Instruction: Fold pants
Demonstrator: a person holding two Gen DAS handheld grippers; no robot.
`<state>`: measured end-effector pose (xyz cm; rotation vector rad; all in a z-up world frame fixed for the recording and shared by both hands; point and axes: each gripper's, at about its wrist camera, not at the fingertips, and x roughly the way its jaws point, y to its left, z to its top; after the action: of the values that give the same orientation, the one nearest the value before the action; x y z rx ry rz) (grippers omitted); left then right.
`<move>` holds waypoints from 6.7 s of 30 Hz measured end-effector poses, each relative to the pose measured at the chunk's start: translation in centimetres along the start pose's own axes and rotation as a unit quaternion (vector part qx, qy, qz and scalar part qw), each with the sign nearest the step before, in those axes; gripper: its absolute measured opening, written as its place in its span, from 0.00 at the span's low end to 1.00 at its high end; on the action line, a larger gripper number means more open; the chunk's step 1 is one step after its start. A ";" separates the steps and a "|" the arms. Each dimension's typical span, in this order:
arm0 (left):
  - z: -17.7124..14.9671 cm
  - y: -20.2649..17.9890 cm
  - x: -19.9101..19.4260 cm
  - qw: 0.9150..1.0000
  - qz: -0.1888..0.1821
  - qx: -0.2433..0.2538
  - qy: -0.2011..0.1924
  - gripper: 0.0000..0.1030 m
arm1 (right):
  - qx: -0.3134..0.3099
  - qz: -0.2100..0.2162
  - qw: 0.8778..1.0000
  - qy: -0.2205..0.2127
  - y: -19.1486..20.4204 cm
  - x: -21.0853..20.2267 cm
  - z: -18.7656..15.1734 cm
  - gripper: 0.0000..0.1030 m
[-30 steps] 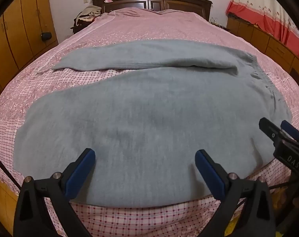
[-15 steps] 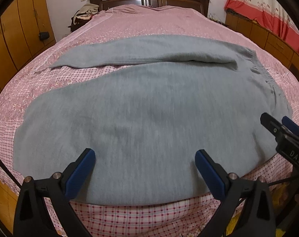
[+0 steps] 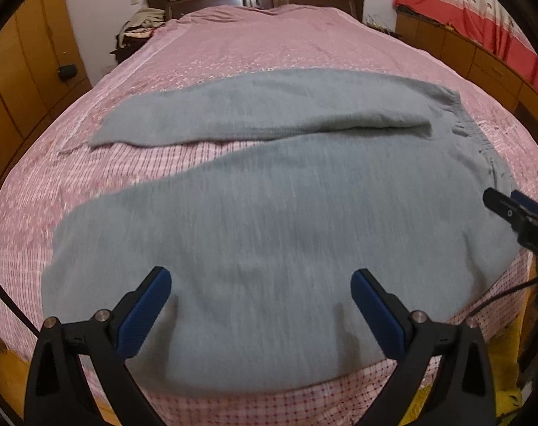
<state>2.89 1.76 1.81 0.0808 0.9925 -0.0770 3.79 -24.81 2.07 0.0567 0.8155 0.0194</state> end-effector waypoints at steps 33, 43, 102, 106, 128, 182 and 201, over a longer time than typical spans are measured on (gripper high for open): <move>17.8 9.8 8.7 0.998 -0.012 0.005 0.057 1.00 | -0.037 -0.001 0.990 0.137 -5.9 10.0 14.9 1.00; 22.8 12.2 13.5 0.995 0.015 0.054 0.080 1.00 | -0.040 -0.044 0.983 0.174 -8.5 15.6 19.5 1.00; 17.2 16.3 1.4 0.995 -0.074 -0.070 -0.006 0.05 | -0.083 0.060 0.988 0.114 -6.6 8.1 21.2 0.08; 15.4 16.5 -1.2 0.991 -0.090 -0.091 -0.023 0.05 | -0.096 0.072 0.988 0.098 -6.7 5.0 19.8 0.07; -1.3 14.7 -4.2 0.990 -0.073 -0.119 0.020 0.06 | -0.120 0.082 0.979 0.143 -8.9 -1.7 7.5 0.08; -2.1 12.4 -2.2 0.980 -0.035 -0.197 0.012 0.42 | 0.215 0.089 0.928 0.292 -15.6 0.3 0.7 0.43; -2.2 11.8 -2.7 0.979 -0.034 -0.200 -0.008 0.23 | 0.161 0.046 0.963 0.210 -14.8 -2.7 3.3 0.15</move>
<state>0.80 13.75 3.33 -0.3218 0.9778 0.0611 4.25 -39.79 5.42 0.4085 1.2344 -0.0142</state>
